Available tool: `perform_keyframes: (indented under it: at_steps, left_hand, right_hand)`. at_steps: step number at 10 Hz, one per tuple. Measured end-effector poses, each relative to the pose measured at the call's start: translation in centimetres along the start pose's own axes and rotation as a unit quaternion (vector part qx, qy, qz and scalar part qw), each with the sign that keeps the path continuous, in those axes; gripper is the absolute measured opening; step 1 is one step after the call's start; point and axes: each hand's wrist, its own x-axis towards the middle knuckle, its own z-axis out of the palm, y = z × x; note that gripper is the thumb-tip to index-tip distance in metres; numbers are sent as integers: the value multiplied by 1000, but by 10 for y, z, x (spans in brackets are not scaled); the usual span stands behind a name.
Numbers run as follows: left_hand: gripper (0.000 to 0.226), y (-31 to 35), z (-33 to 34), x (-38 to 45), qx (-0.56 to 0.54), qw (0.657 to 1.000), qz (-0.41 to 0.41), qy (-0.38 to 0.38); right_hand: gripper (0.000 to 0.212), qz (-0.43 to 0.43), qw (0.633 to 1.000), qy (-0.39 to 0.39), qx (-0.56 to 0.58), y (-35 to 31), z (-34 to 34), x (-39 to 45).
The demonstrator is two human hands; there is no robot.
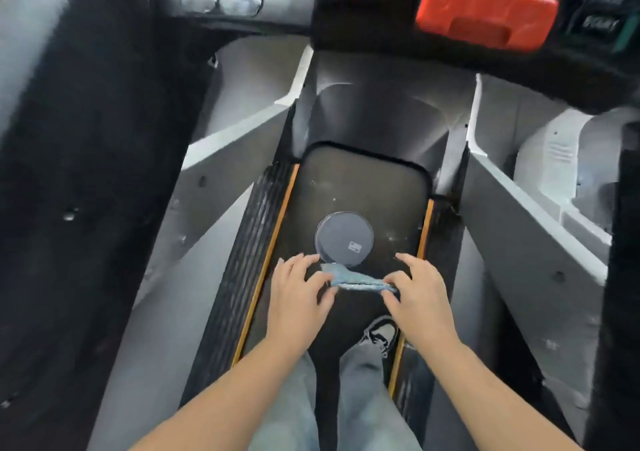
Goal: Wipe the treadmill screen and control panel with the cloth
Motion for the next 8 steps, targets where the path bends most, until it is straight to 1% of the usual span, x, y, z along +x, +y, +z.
perform_keyframes:
  at_steps: [1,2,3,4,5,6,7,8]
  left_hand:
    - [19,-31,49,5,0,1000,-31,-6]
    - [19,-62,99,7,12,998,-56,-21]
    - [18,-87,146,16,8,996,-86,-21]
    - [17,-98,181,36,-6,992,-126,-22]
    - [16,-105,210,75,-65,981,-184,-16]
    - [16,-118,240,142,-81,977,-196,-10]
    - [44,-133,271,196,-100,966,-237,-13]
    - [58,-140,288,206,-111,966,-232,12]
  right_hand:
    - [21,35,999,-35,-1,14,48,13]
    - [20,47,997,-57,-14,33,99,26]
    - [18,66,993,-99,-5,54,147,44]
    - [14,68,990,-121,35,77,182,73]
    - [20,91,983,-142,70,99,205,126]
    - [25,112,980,-139,85,120,228,196]
    - [39,139,985,-73,67,139,257,245]
    - [43,190,974,20,123,140,272,251]
